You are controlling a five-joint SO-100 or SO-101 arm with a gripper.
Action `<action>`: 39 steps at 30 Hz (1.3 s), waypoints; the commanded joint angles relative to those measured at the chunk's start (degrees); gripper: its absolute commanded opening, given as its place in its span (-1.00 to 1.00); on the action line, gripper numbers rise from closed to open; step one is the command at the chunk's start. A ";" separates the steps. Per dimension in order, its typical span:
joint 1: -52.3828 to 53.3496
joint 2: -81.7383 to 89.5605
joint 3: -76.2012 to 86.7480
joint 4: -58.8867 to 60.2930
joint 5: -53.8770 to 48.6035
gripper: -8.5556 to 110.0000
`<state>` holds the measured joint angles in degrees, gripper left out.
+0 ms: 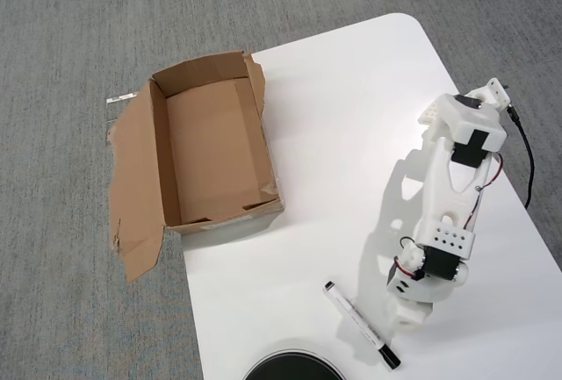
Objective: Grasp a pen and put it in the box.
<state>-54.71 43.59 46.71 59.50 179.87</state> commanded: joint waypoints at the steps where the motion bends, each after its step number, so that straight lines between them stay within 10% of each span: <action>1: 0.13 5.71 -0.48 0.26 -0.22 -0.54; 39: 2.94 10.63 -1.45 2.02 -0.48 -0.54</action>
<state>-51.99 49.57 47.07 60.56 179.87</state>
